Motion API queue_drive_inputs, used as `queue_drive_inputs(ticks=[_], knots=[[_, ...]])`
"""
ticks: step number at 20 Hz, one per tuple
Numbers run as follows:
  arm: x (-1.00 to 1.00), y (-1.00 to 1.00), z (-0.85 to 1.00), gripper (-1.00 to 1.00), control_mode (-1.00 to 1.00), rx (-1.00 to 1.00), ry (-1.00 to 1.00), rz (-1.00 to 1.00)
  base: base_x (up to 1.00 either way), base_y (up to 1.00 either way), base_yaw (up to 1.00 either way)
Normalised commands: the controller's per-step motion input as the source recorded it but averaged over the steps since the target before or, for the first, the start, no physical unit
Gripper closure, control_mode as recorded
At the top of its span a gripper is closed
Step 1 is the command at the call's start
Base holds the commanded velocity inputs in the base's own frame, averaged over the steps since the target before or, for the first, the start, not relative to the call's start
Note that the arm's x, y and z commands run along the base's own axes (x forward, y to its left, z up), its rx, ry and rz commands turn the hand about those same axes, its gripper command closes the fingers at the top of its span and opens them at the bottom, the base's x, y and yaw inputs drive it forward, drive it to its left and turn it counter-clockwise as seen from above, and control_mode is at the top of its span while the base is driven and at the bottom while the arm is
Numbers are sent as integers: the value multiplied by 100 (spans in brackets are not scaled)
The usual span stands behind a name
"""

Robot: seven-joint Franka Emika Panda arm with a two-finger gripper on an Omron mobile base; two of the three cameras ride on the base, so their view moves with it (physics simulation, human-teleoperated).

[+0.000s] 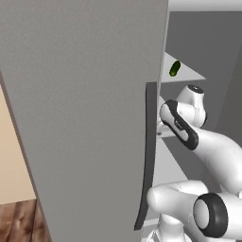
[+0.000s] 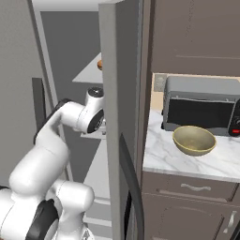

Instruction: Take the cucumber, bell pepper, and tangerine from the freezer and place them in the bowl on the counter.

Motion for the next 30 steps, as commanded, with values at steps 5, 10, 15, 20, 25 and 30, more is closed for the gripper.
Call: queue_drive_inputs(ticks=[5,10,15,20,25,30], knots=[[40,0,0,-100,-100,4,0,14,0,0,0],[36,0,0,-100,-100,4,0,10,0,0,0],[41,0,-3,-100,-100,3,-1,6,0,0,0],[32,0,-21,-100,-100,0,-1,7,0,0,0],[22,0,-30,-100,-100,1,-1,6,0,0,0],[26,0,-20,-100,-100,2,-3,6,0,0,0]])
